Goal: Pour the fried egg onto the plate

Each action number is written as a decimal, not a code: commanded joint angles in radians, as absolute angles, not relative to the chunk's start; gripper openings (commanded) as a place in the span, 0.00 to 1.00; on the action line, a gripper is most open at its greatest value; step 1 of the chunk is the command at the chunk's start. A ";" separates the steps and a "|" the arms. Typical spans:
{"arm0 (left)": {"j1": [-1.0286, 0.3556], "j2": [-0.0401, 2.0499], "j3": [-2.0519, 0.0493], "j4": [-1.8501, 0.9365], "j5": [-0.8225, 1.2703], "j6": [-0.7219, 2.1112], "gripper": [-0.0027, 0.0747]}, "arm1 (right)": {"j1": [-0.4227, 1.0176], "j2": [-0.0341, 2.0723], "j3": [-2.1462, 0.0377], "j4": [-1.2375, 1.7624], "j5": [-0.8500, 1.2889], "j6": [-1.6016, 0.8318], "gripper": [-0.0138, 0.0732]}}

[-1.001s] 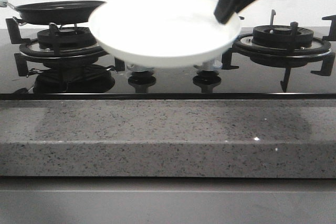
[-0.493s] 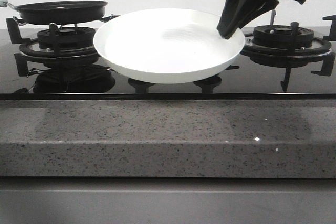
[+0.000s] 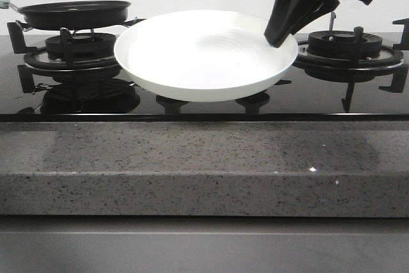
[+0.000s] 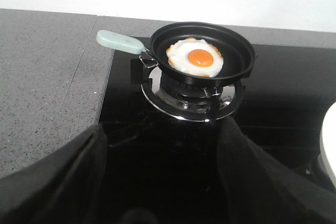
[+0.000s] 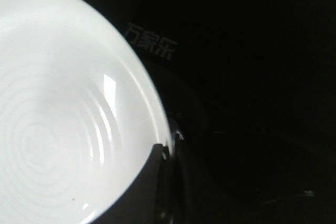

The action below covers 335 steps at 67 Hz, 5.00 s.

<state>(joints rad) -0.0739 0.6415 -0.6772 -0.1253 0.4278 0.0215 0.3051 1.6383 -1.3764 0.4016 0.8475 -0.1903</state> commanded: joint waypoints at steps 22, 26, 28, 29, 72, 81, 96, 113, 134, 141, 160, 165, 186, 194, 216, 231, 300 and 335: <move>-0.074 0.803 -0.903 0.018 0.657 0.028 0.63 | 0.308 1.594 -1.401 0.433 0.805 -0.195 0.08; -0.074 0.846 -0.945 0.018 0.727 0.028 0.63 | 0.308 1.594 -1.401 0.433 0.805 -0.195 0.08; -0.074 0.873 -0.964 0.022 0.749 0.028 0.63 | 0.308 1.594 -1.401 0.433 0.805 -0.195 0.08; -0.074 0.886 -0.973 0.022 0.771 0.028 0.63 | 0.308 1.594 -1.401 0.433 0.805 -0.195 0.08; 0.433 1.412 -1.242 -0.926 0.930 0.556 0.63 | 0.308 1.594 -1.401 0.433 0.805 -0.195 0.08; 0.438 1.511 -1.275 -1.127 0.935 0.601 0.63 | 0.308 1.594 -1.401 0.433 0.805 -0.195 0.08; 0.414 1.658 -1.364 -1.326 0.937 0.625 0.63 | 0.308 1.594 -1.401 0.433 0.805 -0.195 0.08; 0.365 1.807 -1.496 -1.397 0.939 0.625 0.63 | 0.308 1.594 -1.401 0.433 0.805 -0.195 0.08; 0.354 1.871 -1.546 -1.423 1.009 0.625 0.63 | 0.308 1.594 -1.401 0.433 0.806 -0.195 0.08; 0.354 1.880 -1.546 -1.428 1.022 0.623 0.60 | 0.308 1.594 -1.401 0.433 0.805 -0.195 0.08; 0.354 1.882 -1.546 -1.468 1.043 0.621 0.32 | 0.308 1.594 -1.401 0.433 0.805 -0.195 0.08; 0.354 1.882 -1.546 -1.472 1.043 0.621 0.26 | 0.308 1.594 -1.401 0.433 0.805 -0.195 0.08; 0.355 1.879 -1.546 -1.525 1.076 0.621 0.03 | 0.308 1.594 -1.401 0.433 0.805 -0.195 0.08; 0.355 1.876 -1.546 -1.574 1.095 0.621 0.01 | 0.308 1.594 -1.401 0.433 0.805 -0.195 0.08; 0.355 1.775 -1.547 -1.608 1.155 0.704 0.01 | 0.308 1.594 -1.401 0.433 0.806 -0.195 0.08; 0.309 1.630 -1.547 -1.504 1.127 0.755 0.01 | 0.308 1.594 -1.401 0.433 0.805 -0.195 0.08; -0.474 1.329 -1.495 -0.650 0.562 0.938 0.01 | 0.308 1.594 -1.401 0.433 0.805 -0.195 0.08; -0.582 1.329 -1.495 -0.417 0.489 0.938 0.01 | 0.308 1.594 -1.401 0.433 0.805 -0.195 0.08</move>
<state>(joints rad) -0.5727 1.3686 -1.4607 -0.3968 0.5817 0.9376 0.3051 1.6401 -1.3734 0.4021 0.8478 -0.1915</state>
